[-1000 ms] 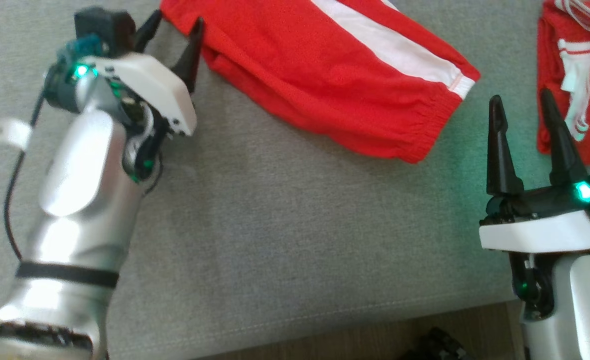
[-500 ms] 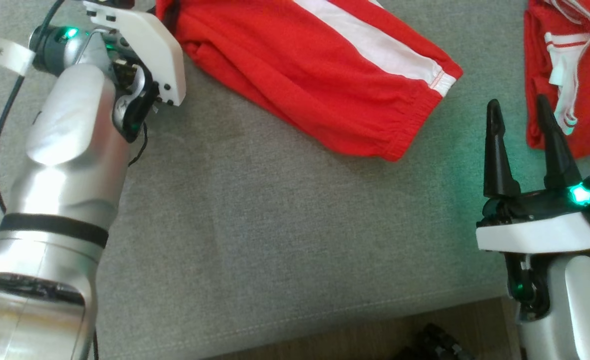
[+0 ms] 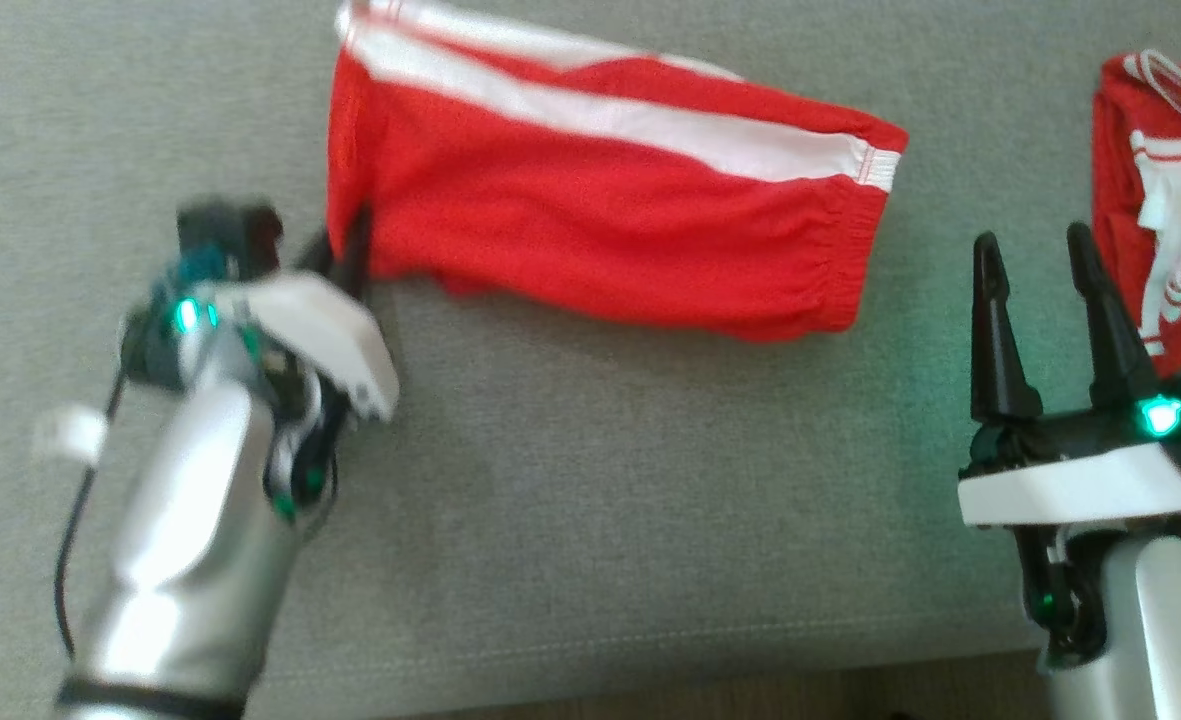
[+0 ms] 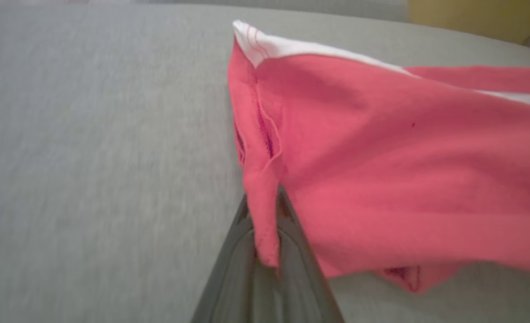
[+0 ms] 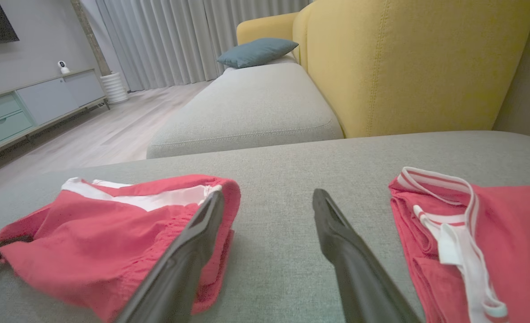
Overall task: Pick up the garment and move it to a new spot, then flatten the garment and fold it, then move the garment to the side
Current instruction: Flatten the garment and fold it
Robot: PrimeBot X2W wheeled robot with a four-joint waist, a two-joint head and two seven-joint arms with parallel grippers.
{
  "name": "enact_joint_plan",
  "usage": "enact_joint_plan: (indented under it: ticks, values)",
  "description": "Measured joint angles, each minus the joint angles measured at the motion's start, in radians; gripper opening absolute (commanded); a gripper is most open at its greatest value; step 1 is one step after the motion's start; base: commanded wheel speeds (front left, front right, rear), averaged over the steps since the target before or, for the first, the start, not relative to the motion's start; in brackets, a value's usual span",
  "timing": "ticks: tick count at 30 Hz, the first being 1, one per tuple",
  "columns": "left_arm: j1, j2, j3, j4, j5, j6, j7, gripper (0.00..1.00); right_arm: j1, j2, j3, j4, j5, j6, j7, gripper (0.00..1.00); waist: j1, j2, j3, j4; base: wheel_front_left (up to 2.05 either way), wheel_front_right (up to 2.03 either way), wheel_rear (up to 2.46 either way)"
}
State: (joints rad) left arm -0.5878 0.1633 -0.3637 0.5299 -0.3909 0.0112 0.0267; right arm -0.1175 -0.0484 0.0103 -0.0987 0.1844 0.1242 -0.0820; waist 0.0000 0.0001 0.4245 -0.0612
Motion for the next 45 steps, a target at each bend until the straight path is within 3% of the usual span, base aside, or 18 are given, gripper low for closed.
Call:
enact_joint_plan:
  ticks: [7, 8, 9, 13, 18, 21, 37, 45]
  values:
    - [0.261, 0.015, 0.003, -0.237, -0.044, 0.053, 0.071, 0.00, 0.027, 0.000, -0.012, -0.002, -0.003, 0.000, 0.030, 1.00, 0.0000, 0.0000, -0.051, 0.044, 0.00, 0.00, 0.00]
    - [0.281, 0.016, 0.002, -0.255, -0.045, 0.061, 0.078, 0.29, 0.027, 0.000, -0.012, -0.002, -0.003, 0.000, 0.034, 1.00, 0.0000, 0.0000, -0.054, 0.048, 0.00, 0.00, 0.00]
    - [0.295, 0.017, 0.001, -0.271, -0.045, 0.068, 0.077, 1.00, 0.027, 0.000, -0.012, -0.003, -0.006, 0.000, 0.040, 1.00, 0.0000, 0.0000, -0.058, 0.050, 0.00, 0.00, 0.00]
    - [0.326, 0.018, 0.003, -0.323, -0.042, 0.096, 0.027, 1.00, 0.030, -0.001, -0.014, -0.013, -0.027, 0.000, 0.066, 1.00, 0.0000, 0.0000, -0.070, 0.055, 0.00, 0.00, 0.00]
    - [0.330, 0.017, 0.035, -0.394, 0.021, 0.140, -0.185, 1.00, 0.041, -0.001, -0.026, -0.034, -0.055, 0.000, 0.093, 1.00, 0.0000, 0.0000, -0.090, 0.061, 0.00, 0.00, 0.00]
    - [0.342, 0.017, 0.046, -0.427, 0.050, 0.156, -0.247, 1.00, 0.055, -0.001, -0.028, -0.040, -0.063, 0.000, 0.107, 1.00, 0.0000, 0.0000, -0.106, 0.066, 0.00, 0.00, 0.00]
    - [0.417, 0.021, 0.040, -0.477, 0.074, 0.157, -0.275, 1.00, 0.071, -0.001, -0.043, -0.068, -0.071, 0.000, 0.128, 1.00, 0.0000, 0.0000, -0.127, 0.072, 0.00, 0.00, 0.00]
    - [0.396, 0.019, 0.018, -0.480, 0.085, 0.156, -0.275, 1.00, 0.060, -0.035, 0.020, -0.044, -0.067, 0.000, 0.218, 1.00, 0.0000, 0.0000, -0.088, 0.094, 0.00, 0.00, 0.00]
